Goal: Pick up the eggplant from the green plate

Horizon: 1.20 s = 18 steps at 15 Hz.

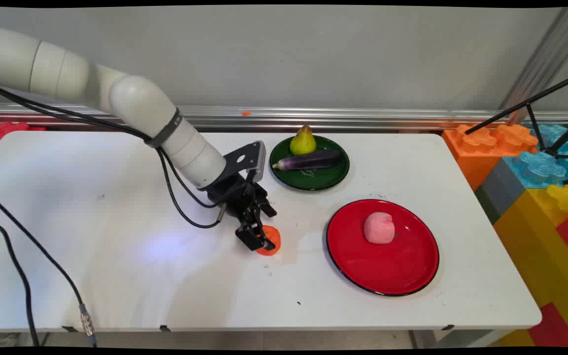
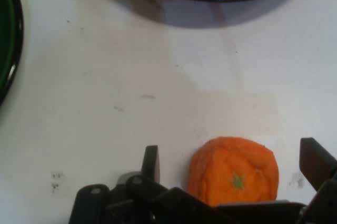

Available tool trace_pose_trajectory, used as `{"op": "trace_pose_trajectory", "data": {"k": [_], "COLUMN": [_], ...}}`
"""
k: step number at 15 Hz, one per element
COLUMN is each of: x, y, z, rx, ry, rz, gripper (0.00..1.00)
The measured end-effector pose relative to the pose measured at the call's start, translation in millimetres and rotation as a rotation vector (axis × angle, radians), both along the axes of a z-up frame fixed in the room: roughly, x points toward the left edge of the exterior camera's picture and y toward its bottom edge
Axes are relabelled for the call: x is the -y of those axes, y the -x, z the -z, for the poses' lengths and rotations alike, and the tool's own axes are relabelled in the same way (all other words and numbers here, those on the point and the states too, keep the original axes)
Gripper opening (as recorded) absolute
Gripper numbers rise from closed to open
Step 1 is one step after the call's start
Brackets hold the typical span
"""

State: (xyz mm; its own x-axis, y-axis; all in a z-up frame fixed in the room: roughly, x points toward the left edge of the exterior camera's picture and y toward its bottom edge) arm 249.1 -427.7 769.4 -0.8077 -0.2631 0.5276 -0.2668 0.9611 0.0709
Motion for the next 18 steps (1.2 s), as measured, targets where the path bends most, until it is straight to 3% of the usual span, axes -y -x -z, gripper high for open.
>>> {"op": "trace_pose_trajectory", "data": {"k": [9,18], "x": [22,70], "y": [-1,-28], "z": [-34,-69], "rx": [-0.013,-0.024], "ry": [0.021,0.077], "rz": [-0.071,-0.206], "gripper": [1.00,1.00]}}
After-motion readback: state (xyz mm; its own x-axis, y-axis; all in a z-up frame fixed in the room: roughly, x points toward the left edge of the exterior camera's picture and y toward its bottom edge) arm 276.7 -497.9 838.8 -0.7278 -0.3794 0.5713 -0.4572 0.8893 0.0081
